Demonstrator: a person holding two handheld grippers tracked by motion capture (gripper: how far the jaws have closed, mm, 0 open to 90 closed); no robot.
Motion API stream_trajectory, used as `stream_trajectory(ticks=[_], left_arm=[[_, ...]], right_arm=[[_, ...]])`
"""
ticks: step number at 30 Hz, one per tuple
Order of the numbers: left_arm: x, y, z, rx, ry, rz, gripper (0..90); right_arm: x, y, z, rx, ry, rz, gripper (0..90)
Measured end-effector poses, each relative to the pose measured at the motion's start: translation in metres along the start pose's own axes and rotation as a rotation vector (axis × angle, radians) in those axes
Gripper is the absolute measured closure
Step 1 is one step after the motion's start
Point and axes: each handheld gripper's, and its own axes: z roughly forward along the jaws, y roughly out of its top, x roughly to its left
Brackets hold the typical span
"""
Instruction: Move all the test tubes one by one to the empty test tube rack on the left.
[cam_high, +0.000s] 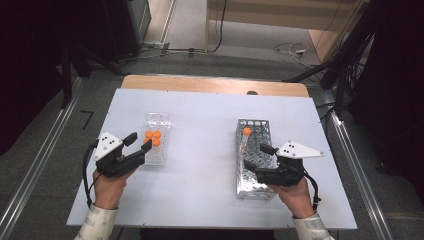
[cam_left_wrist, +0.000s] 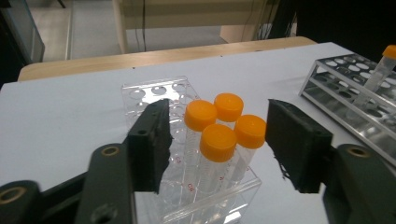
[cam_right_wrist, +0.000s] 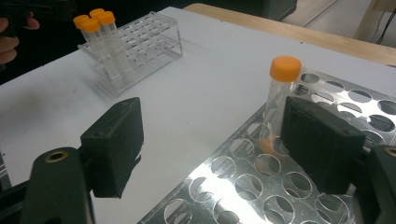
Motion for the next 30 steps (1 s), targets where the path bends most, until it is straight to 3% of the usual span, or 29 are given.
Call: stream_trajectory(ticks=[6, 9, 15, 30], left_arm=[[-0.001, 0.002, -0.001, 0.004, 0.02, -0.019, 25.2], [-0.001, 0.002, 0.0, 0.007, 0.022, -0.024, 22.0], [0.0, 0.003, 0.0, 0.015, 0.017, -0.025, 21.0], [-0.001, 0.003, 0.0, 0.017, 0.009, -0.022, 18.9]], right_arm=[[-0.01, 0.001, 0.01, 0.008, -0.041, -0.005, 20.7], [-0.021, 0.001, 0.02, 0.023, -0.051, 0.001, 21.6], [-0.043, 0.0, 0.039, 0.056, -0.061, 0.033, 22.7], [-0.052, 0.014, 0.058, 0.108, -0.083, -0.032, 37.2]])
